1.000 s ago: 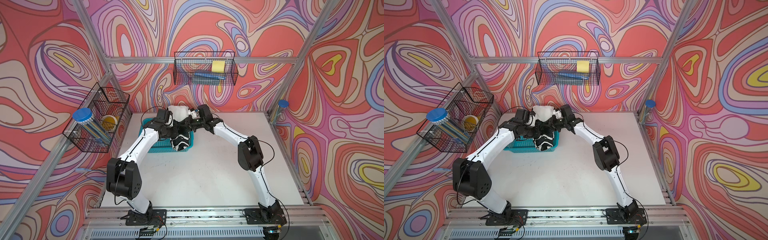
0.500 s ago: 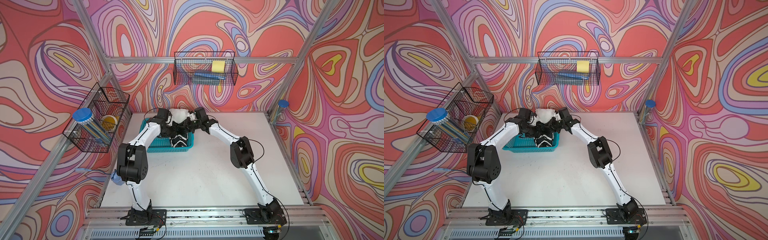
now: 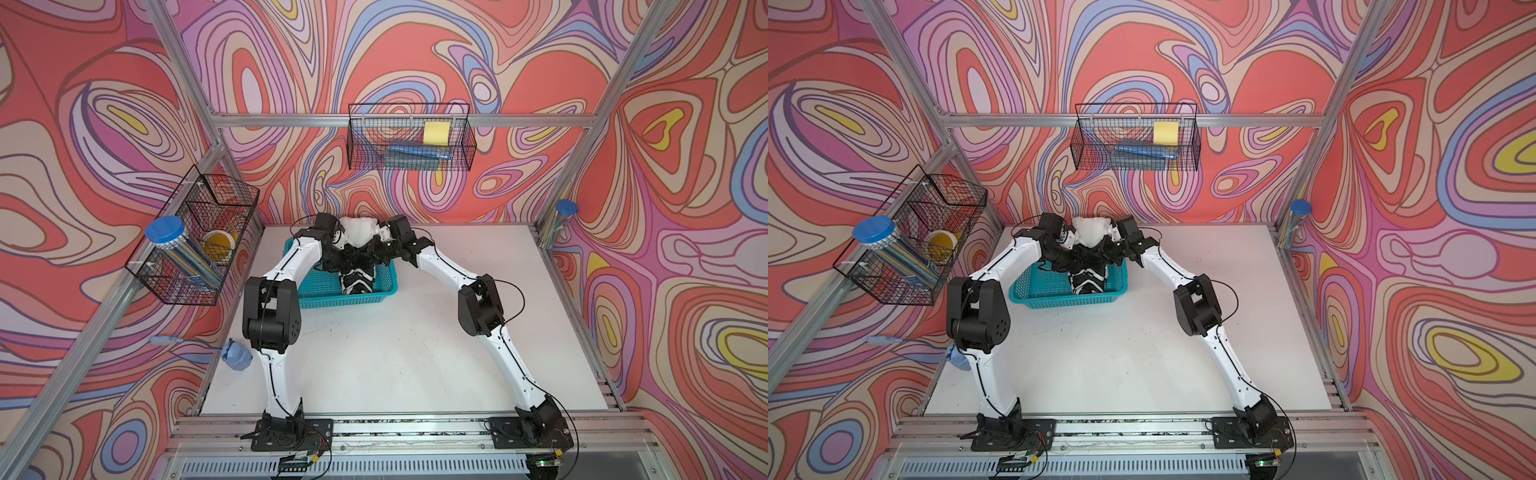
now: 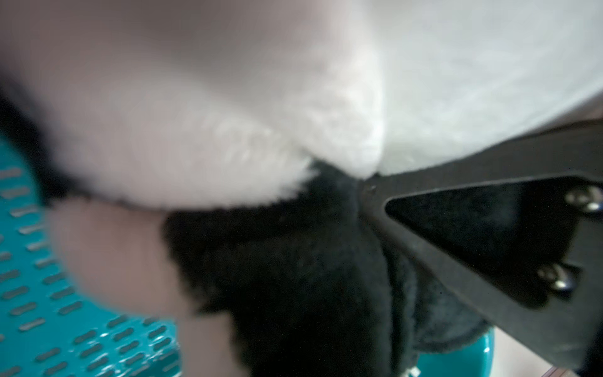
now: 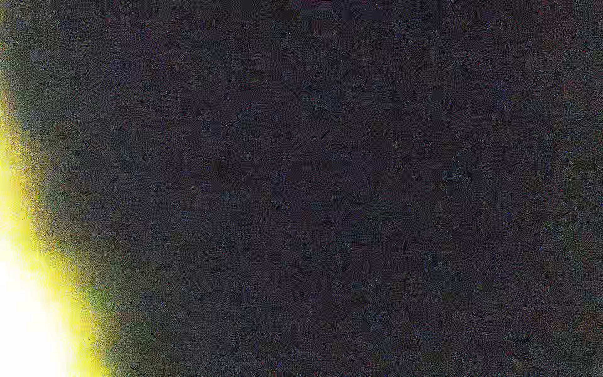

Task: Roll up the pillowcase
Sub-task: Place the pillowcase in the bin.

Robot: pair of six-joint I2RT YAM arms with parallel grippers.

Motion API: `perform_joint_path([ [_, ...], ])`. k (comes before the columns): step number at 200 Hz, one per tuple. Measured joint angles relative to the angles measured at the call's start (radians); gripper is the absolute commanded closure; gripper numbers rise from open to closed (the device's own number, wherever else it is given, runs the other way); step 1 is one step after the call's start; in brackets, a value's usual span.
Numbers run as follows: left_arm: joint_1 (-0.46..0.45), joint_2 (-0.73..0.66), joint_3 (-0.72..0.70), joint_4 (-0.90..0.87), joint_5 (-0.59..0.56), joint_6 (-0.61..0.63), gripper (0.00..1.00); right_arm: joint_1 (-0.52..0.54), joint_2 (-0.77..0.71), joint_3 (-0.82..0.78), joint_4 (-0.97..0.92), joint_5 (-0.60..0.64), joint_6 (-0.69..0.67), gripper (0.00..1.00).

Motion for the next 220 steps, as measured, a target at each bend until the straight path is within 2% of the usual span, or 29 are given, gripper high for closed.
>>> perform_joint_path([
  [38, 0.003, -0.001, -0.014, 0.000, -0.024, 0.025, 1.00, 0.002, -0.011, 0.017, -0.088, -0.001, -0.050, 0.50],
  [47, 0.007, -0.001, -0.014, 0.000, -0.029, 0.030, 1.00, 0.003, -0.023, 0.016, -0.113, 0.000, -0.053, 0.37],
  [52, 0.010, -0.001, -0.014, 0.000, -0.033, 0.032, 1.00, 0.003, -0.030, 0.014, -0.130, 0.000, -0.058, 0.34],
  [119, 0.019, -0.078, -0.120, 0.068, -0.043, 0.029, 1.00, 0.027, -0.158, -0.016, -0.304, 0.059, -0.108, 0.31],
  [163, 0.020, -0.108, -0.184, 0.102, -0.048, 0.015, 1.00, 0.034, -0.237, -0.022, -0.443, 0.156, -0.161, 0.30],
  [174, 0.020, -0.109, -0.198, 0.112, -0.050, 0.009, 1.00, 0.034, -0.255, -0.026, -0.464, 0.185, -0.172, 0.33],
  [190, 0.020, -0.109, -0.216, 0.128, -0.050, -0.005, 1.00, 0.034, -0.281, -0.041, -0.475, 0.219, -0.194, 0.52],
  [199, 0.020, -0.109, -0.226, 0.140, -0.050, -0.011, 1.00, 0.034, -0.290, -0.045, -0.477, 0.231, -0.185, 0.69],
  [208, 0.020, -0.109, -0.238, 0.153, -0.050, -0.020, 1.00, 0.034, -0.291, -0.045, -0.470, 0.228, -0.196, 0.82],
  [220, 0.020, -0.109, -0.251, 0.164, -0.050, -0.030, 1.00, 0.035, -0.291, -0.045, -0.458, 0.226, -0.185, 0.91],
])
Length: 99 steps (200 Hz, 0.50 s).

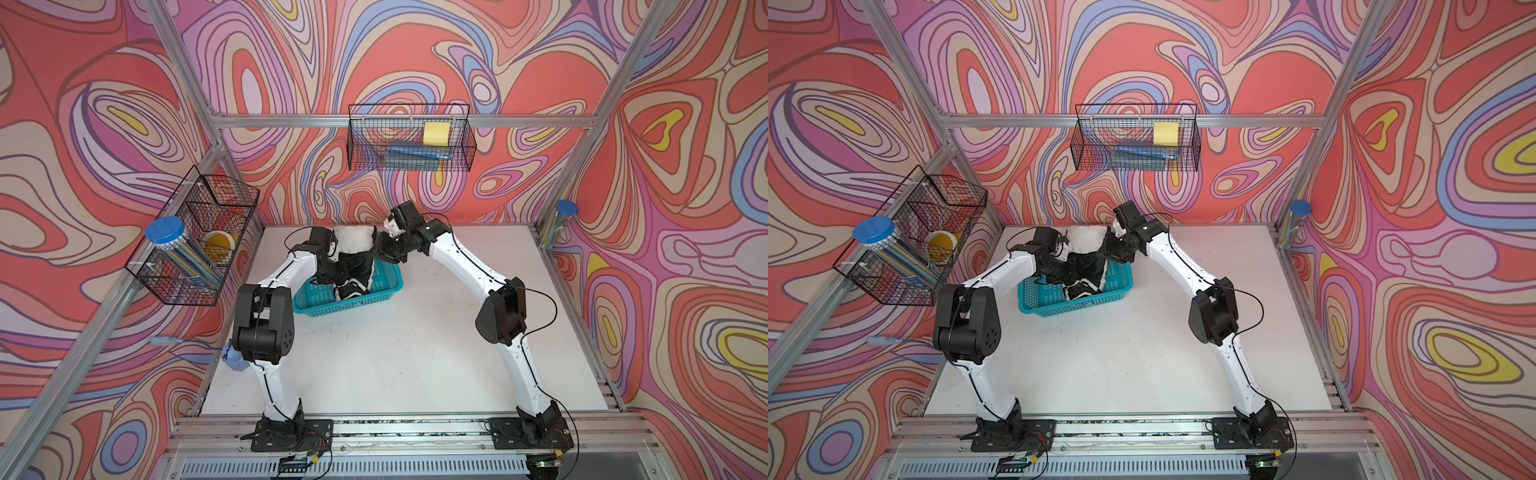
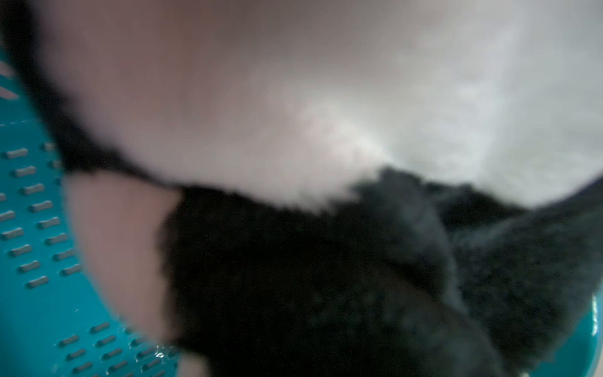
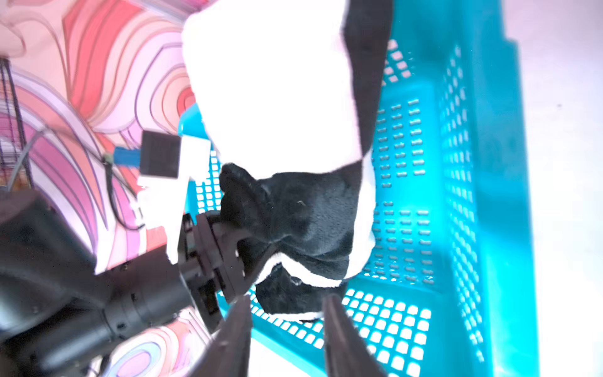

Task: Roll up the pillowcase
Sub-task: Place the pillowcase in the bin.

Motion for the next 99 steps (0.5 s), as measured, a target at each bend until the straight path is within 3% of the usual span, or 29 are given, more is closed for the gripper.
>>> perform_joint_path([
  [38, 0.004, 0.000, -0.017, 0.021, 0.008, -0.010, 1.00, 0.031, 0.087, 0.107, 0.058, -0.018, 0.016, 0.99],
  [99, 0.006, -0.006, -0.035, 0.032, 0.027, -0.010, 1.00, 0.069, 0.268, 0.135, 0.132, -0.022, 0.058, 0.99],
])
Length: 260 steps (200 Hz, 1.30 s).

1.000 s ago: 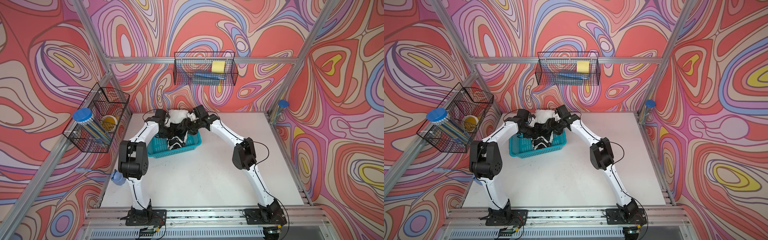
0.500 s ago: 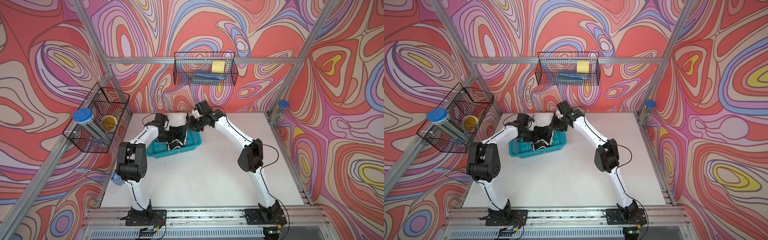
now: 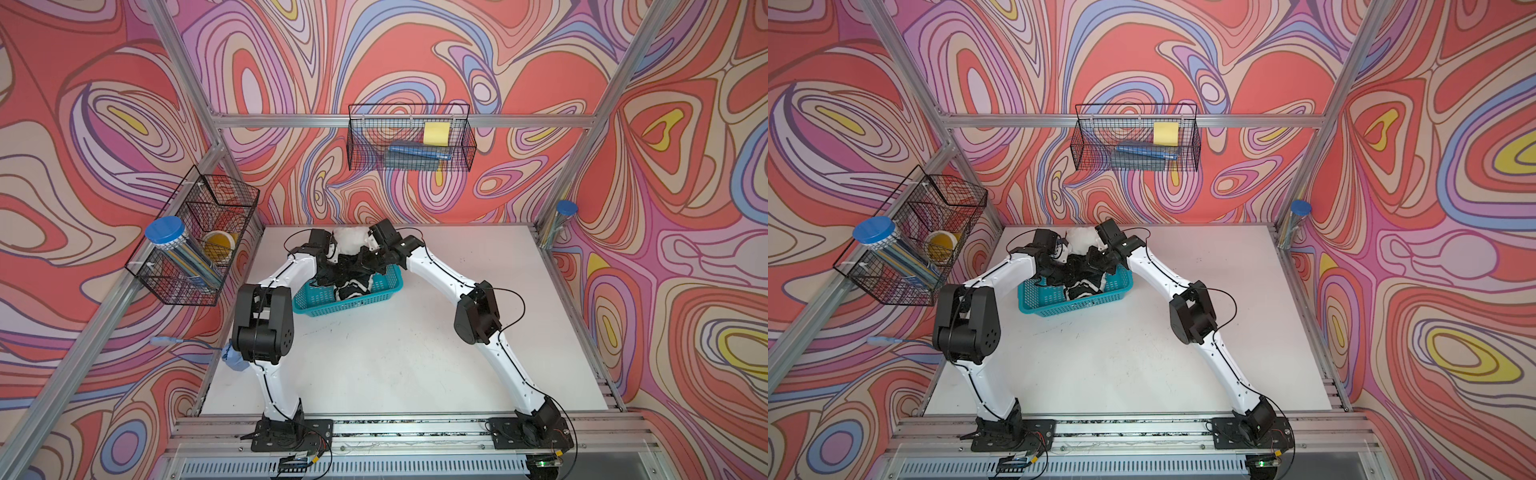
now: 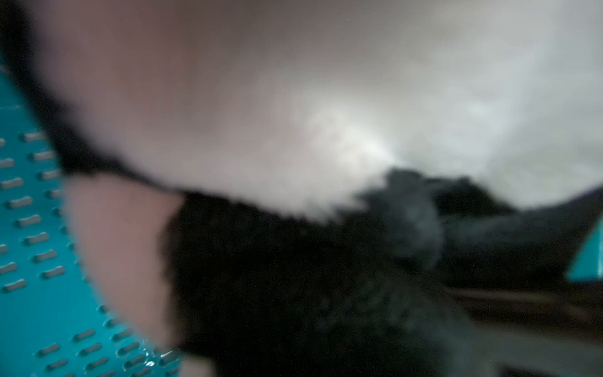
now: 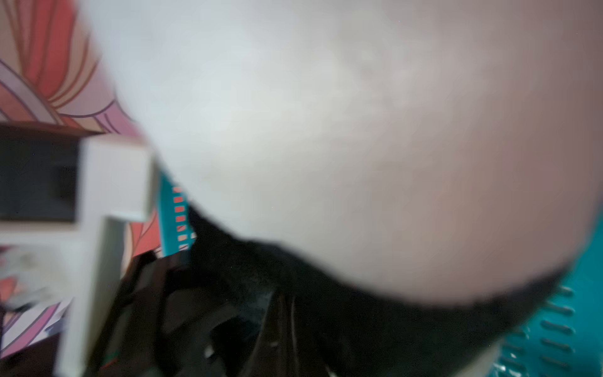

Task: Roll up the pillowcase
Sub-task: Place the pillowcase in the bin.

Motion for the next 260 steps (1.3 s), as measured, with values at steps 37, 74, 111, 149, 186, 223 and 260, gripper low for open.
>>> perform_joint_path([
  [37, 0.005, -0.017, -0.033, -0.008, 0.005, 0.008, 0.49, 0.007, 0.049, 0.053, -0.025, 0.024, 0.006, 0.98],
  [74, 0.006, -0.112, -0.043, -0.056, 0.006, 0.011, 0.29, 0.007, 0.067, 0.091, -0.067, 0.074, 0.002, 0.98],
  [111, 0.005, -0.217, -0.042, -0.090, -0.051, 0.014, 0.21, 0.008, 0.076, 0.091, -0.074, 0.087, -0.006, 0.97],
  [149, 0.005, -0.318, -0.036, -0.091, -0.130, -0.013, 0.31, 0.008, 0.076, 0.091, -0.074, 0.085, -0.010, 0.93],
  [186, 0.005, -0.283, 0.022, -0.052, -0.093, -0.071, 0.78, 0.006, 0.056, 0.029, -0.022, 0.060, -0.011, 0.97],
  [223, 0.005, -0.203, 0.029, 0.049, -0.050, -0.146, 1.00, 0.005, 0.039, 0.039, -0.054, 0.056, -0.010, 1.00],
  [260, -0.002, -0.150, 0.029, 0.151, -0.039, -0.216, 1.00, 0.002, -0.064, -0.064, -0.084, 0.071, -0.010, 1.00],
])
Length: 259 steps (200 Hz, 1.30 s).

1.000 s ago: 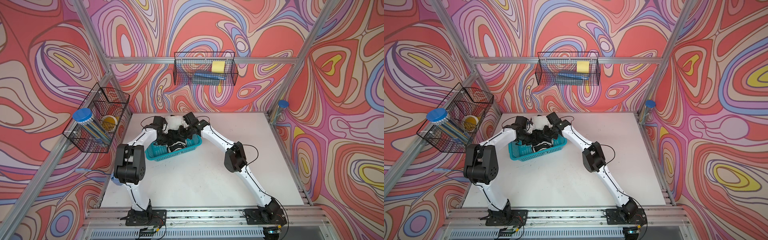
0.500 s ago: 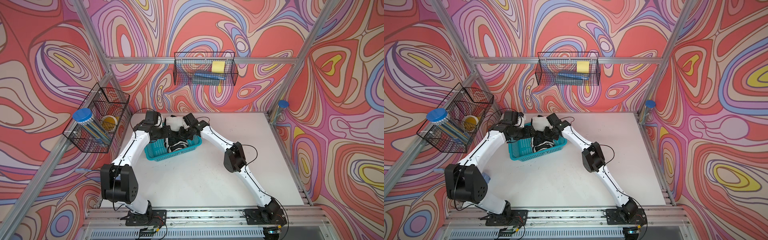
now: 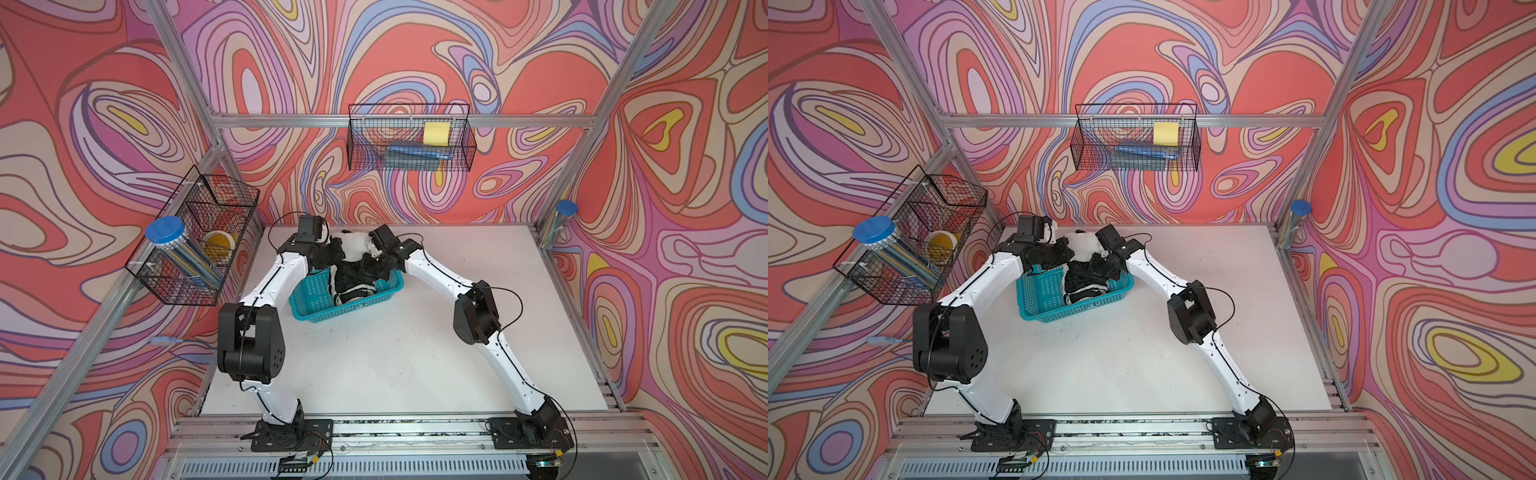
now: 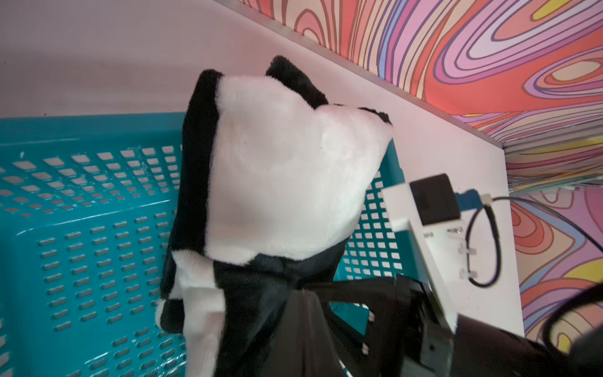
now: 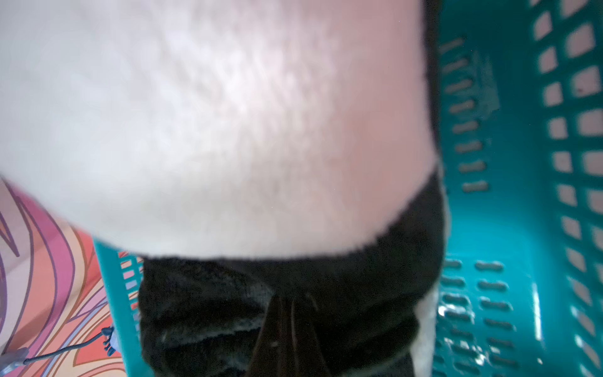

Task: Roll up the pillowcase
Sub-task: Place the pillowcase in the bin.

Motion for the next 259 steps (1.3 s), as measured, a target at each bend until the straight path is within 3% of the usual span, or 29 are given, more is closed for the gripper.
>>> perform_joint_path([
  [23, -0.012, 0.014, 0.000, 0.065, -0.009, -0.031, 1.00, -0.003, -0.089, -0.035, -0.040, 0.031, -0.019, 1.00],
  [61, -0.044, 0.095, 0.050, 0.144, -0.046, -0.047, 1.00, -0.027, -0.355, -0.262, -0.037, 0.045, -0.050, 1.00],
  [87, -0.060, 0.143, 0.000, 0.210, -0.109, -0.072, 1.00, -0.054, -0.461, -0.363, -0.026, 0.045, -0.072, 1.00],
  [138, -0.071, 0.206, -0.080, 0.304, -0.198, -0.127, 1.00, -0.100, -0.502, -0.528, -0.021, 0.045, -0.101, 1.00],
  [190, -0.080, 0.256, -0.024, 0.264, -0.236, -0.167, 1.00, -0.134, -0.506, -0.537, -0.033, 0.040, -0.124, 1.00],
  [208, -0.080, 0.235, -0.041, 0.265, -0.235, -0.165, 0.61, -0.137, -0.506, -0.535, -0.035, 0.038, -0.136, 1.00],
  [215, -0.080, 0.217, -0.053, 0.259, -0.230, -0.158, 0.51, -0.138, -0.506, -0.534, -0.037, 0.038, -0.140, 0.92],
  [239, -0.084, 0.134, -0.062, 0.186, -0.200, -0.127, 0.32, -0.144, -0.506, -0.532, -0.040, 0.037, -0.163, 0.68],
  [259, -0.084, 0.040, -0.060, 0.119, -0.189, -0.102, 0.29, -0.159, -0.505, -0.529, -0.044, 0.037, -0.193, 0.62],
])
